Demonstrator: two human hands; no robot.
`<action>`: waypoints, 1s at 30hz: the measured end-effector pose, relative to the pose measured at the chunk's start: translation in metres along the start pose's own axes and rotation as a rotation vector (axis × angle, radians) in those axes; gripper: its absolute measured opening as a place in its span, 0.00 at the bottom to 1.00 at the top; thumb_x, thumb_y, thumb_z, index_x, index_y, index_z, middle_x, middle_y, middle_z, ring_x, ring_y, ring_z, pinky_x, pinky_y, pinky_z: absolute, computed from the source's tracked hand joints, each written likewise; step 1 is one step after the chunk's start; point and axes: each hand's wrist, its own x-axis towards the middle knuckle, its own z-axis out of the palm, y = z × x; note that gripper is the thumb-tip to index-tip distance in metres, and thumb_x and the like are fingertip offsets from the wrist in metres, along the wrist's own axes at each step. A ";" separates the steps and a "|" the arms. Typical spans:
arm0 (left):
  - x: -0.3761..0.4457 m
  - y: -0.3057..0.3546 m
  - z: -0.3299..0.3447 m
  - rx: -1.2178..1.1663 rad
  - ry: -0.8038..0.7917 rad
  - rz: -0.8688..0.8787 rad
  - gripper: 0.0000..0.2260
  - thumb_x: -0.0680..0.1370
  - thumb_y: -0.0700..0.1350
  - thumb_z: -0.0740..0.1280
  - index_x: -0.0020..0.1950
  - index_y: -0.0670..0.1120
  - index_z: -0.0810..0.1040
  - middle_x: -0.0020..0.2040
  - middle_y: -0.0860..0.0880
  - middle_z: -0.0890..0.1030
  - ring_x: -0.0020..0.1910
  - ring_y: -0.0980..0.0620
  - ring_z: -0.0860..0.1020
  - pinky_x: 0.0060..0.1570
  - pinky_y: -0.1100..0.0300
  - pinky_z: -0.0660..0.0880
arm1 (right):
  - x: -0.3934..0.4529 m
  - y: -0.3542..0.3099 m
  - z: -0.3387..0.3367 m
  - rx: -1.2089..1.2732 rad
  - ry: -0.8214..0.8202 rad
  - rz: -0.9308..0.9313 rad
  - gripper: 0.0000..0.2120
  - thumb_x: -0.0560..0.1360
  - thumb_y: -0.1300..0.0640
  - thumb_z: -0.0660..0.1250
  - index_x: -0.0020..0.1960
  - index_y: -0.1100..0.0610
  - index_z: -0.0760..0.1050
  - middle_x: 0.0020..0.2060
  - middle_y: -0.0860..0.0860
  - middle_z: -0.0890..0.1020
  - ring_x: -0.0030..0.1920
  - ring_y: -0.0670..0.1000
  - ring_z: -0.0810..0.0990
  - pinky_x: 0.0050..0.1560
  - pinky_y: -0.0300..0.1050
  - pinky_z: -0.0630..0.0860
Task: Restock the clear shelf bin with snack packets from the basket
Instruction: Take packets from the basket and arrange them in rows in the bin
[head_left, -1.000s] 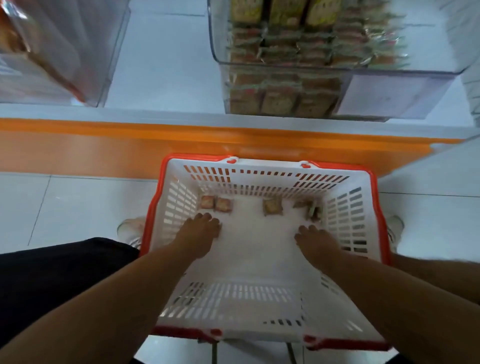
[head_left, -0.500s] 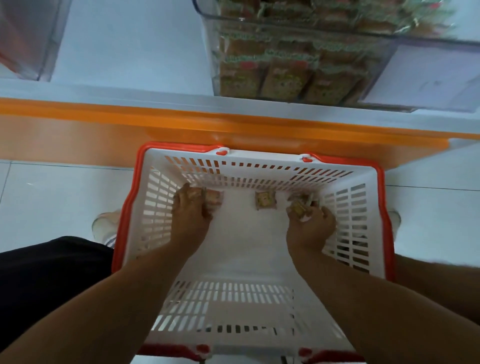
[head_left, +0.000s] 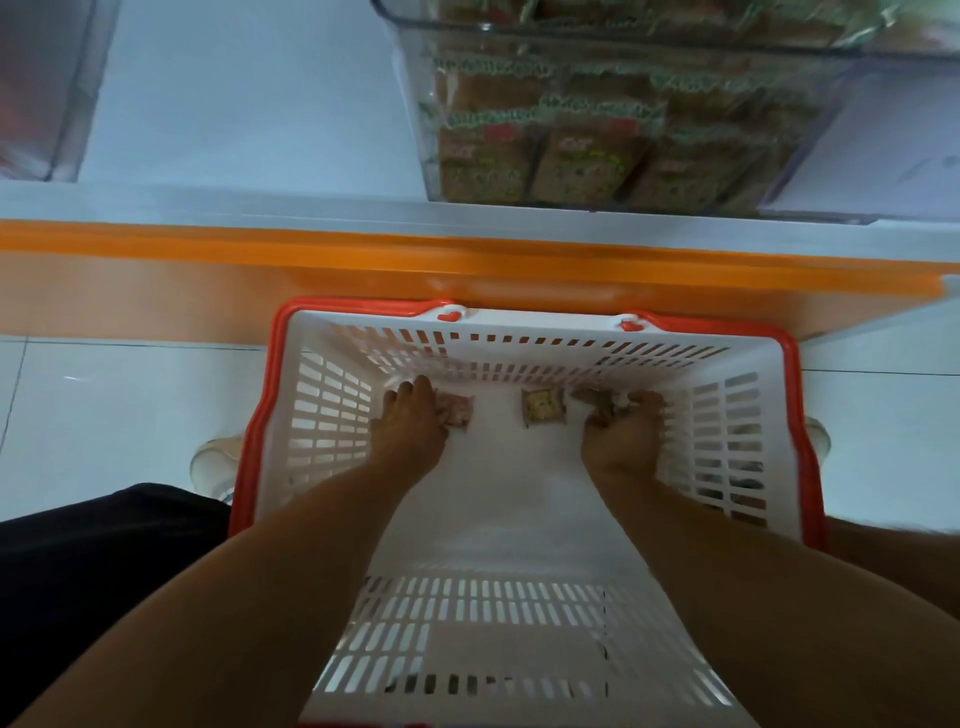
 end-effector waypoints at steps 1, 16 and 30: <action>0.000 0.001 0.001 -0.025 -0.008 0.003 0.27 0.76 0.45 0.73 0.71 0.46 0.66 0.67 0.42 0.73 0.69 0.39 0.69 0.64 0.37 0.73 | -0.002 0.003 0.000 -0.003 -0.068 -0.031 0.27 0.74 0.61 0.70 0.71 0.58 0.65 0.61 0.59 0.77 0.60 0.61 0.78 0.58 0.54 0.76; -0.015 0.035 0.007 -0.721 -0.356 -0.041 0.21 0.74 0.35 0.74 0.65 0.42 0.72 0.55 0.39 0.80 0.46 0.41 0.83 0.40 0.49 0.83 | -0.016 -0.005 0.014 0.321 -0.946 0.151 0.30 0.71 0.71 0.73 0.62 0.41 0.74 0.51 0.49 0.84 0.50 0.53 0.84 0.41 0.48 0.84; -0.024 0.048 -0.004 -1.162 -0.608 -0.319 0.14 0.79 0.50 0.72 0.63 0.52 0.76 0.58 0.46 0.81 0.59 0.40 0.79 0.54 0.38 0.81 | -0.031 -0.023 0.004 0.111 -0.918 -0.183 0.28 0.71 0.70 0.72 0.67 0.53 0.70 0.60 0.54 0.79 0.61 0.57 0.79 0.60 0.63 0.79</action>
